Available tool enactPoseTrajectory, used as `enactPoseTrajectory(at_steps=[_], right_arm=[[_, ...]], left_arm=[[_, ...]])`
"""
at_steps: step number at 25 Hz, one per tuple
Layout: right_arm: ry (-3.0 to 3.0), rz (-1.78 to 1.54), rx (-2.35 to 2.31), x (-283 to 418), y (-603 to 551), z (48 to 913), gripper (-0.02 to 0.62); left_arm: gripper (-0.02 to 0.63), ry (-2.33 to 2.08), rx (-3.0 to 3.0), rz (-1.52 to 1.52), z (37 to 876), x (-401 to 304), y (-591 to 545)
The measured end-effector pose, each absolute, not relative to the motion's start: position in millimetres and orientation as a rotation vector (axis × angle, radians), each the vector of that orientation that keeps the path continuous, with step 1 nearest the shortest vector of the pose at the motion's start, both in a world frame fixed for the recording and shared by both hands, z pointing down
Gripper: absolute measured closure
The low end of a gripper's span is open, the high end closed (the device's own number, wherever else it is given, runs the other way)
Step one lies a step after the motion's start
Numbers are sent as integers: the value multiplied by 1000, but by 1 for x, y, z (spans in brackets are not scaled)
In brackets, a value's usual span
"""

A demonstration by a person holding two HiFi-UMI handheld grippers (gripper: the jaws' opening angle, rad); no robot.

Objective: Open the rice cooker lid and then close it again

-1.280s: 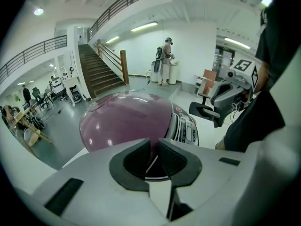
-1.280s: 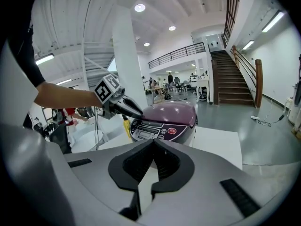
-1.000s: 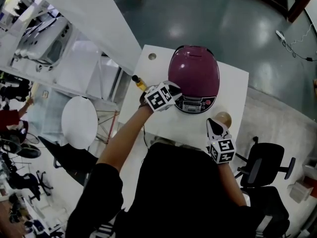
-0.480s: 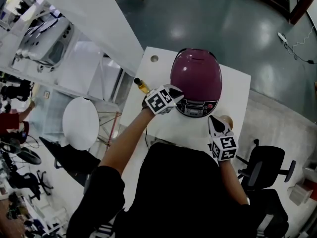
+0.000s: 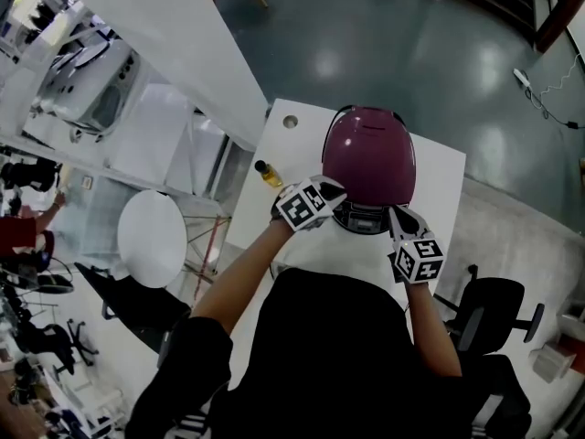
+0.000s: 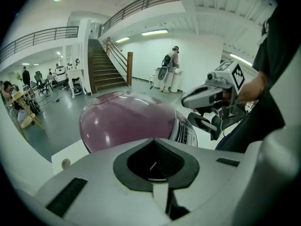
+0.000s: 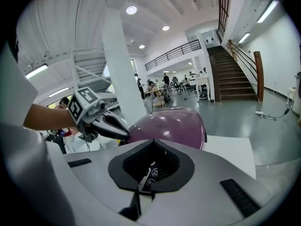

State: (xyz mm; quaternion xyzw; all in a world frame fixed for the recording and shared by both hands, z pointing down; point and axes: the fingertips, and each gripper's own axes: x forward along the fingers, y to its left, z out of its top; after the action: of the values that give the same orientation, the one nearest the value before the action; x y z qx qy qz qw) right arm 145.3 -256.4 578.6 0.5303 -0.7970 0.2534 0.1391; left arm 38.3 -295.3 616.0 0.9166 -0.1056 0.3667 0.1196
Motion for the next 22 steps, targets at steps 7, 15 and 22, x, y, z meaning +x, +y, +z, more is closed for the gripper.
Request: enactPoseTrajectory(at_steps=[7, 15, 22], right_arm=[[-2222, 763, 1539, 148, -272, 594, 595], [-2143, 793, 1518, 157, -275, 609, 595], [-2106, 818, 1539, 150, -275, 612, 595]], left_arm=[[601, -285, 2694, 1050, 616, 40, -294], [602, -268, 2707, 1042, 616, 46, -291], [603, -231, 2720, 1049, 619, 40, -291]])
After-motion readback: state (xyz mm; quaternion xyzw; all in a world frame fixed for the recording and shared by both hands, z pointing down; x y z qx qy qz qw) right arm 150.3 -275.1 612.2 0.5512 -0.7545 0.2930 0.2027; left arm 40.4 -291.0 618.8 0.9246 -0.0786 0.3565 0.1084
